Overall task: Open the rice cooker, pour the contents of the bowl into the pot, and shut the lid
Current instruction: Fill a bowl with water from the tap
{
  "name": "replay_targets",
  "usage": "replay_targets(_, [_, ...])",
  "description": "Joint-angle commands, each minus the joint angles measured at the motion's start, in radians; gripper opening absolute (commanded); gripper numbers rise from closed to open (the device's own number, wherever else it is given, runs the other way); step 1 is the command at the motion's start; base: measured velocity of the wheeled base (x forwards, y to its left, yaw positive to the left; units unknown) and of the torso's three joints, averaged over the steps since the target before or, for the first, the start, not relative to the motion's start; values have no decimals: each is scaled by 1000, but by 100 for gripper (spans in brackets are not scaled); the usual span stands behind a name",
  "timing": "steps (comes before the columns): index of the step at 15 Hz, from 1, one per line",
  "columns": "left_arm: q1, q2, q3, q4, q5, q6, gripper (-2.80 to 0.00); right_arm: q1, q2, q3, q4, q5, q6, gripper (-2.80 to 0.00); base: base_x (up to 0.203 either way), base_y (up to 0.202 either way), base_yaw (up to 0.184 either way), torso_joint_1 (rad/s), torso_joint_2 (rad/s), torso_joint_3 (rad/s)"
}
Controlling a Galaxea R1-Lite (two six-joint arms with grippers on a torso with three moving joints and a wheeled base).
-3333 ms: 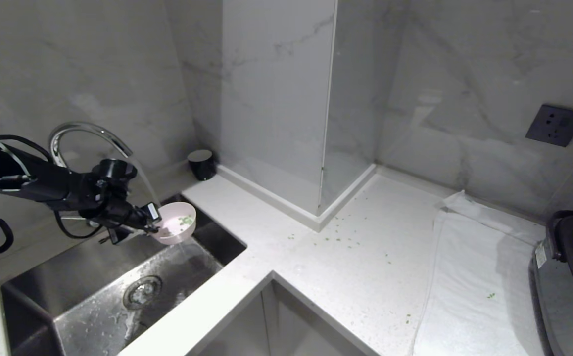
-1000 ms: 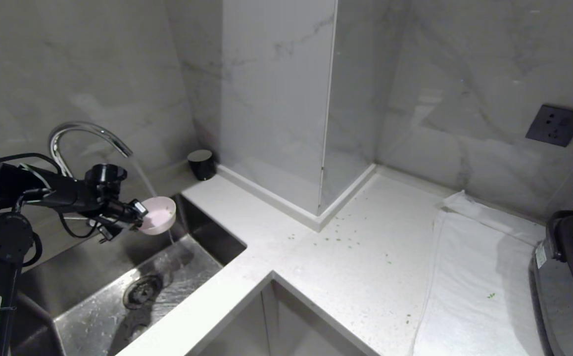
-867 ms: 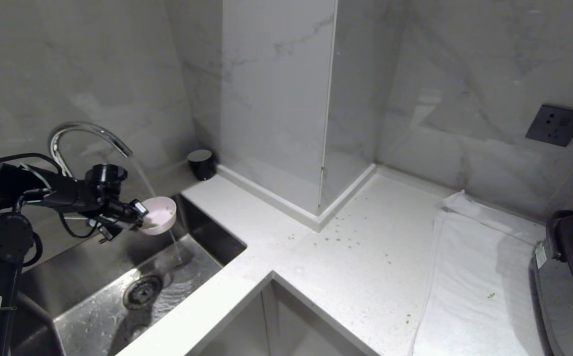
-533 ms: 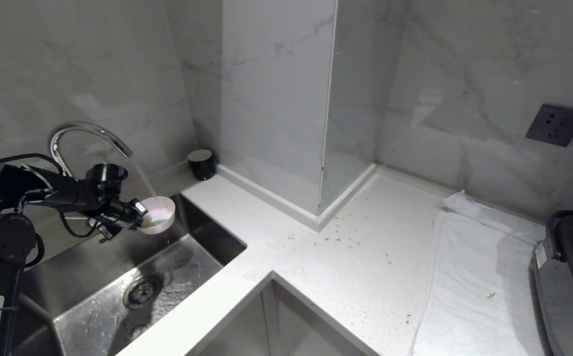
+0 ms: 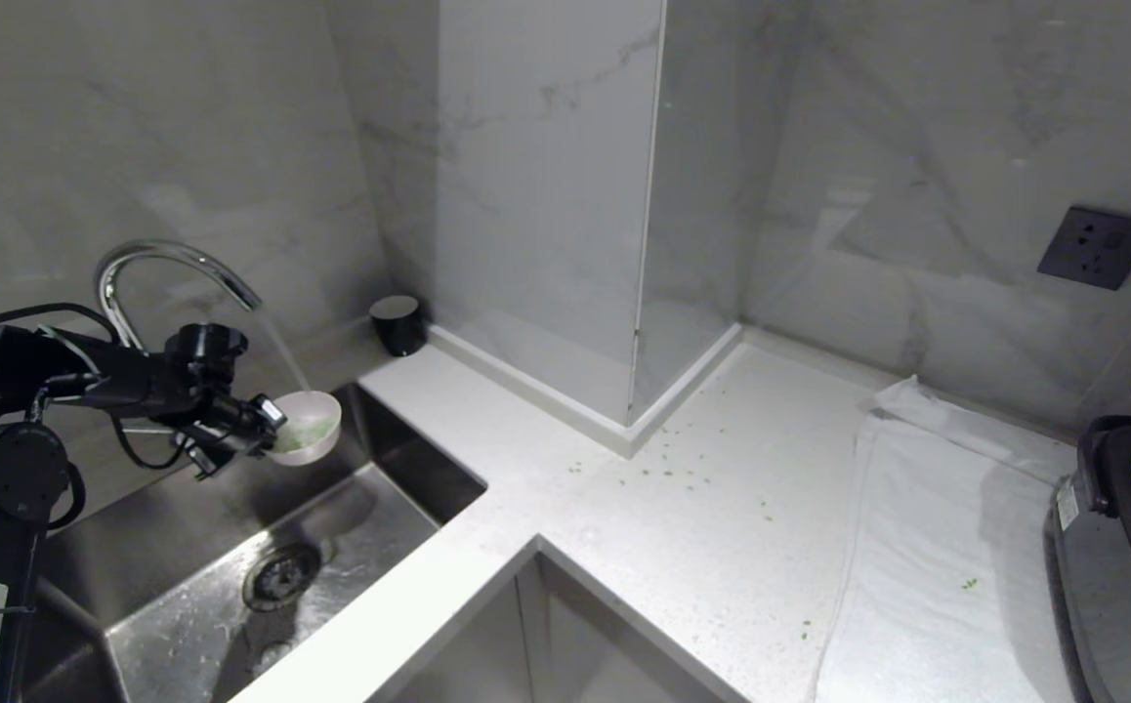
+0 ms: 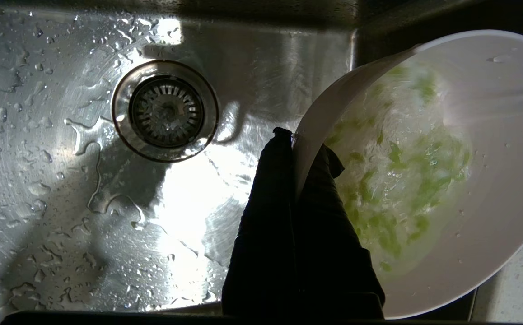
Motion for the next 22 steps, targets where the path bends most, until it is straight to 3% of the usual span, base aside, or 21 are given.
replay_targets(1, [1, -4, 1, 1, 0, -4, -280, 0, 0, 0, 0, 0, -1, -280, 0, 0, 0, 0, 0, 0])
replay_targets(22, [0, 1, 5, 6, -9, -6, -280, 0, 0, 0, 0, 0, -1, -280, 0, 0, 0, 0, 0, 0])
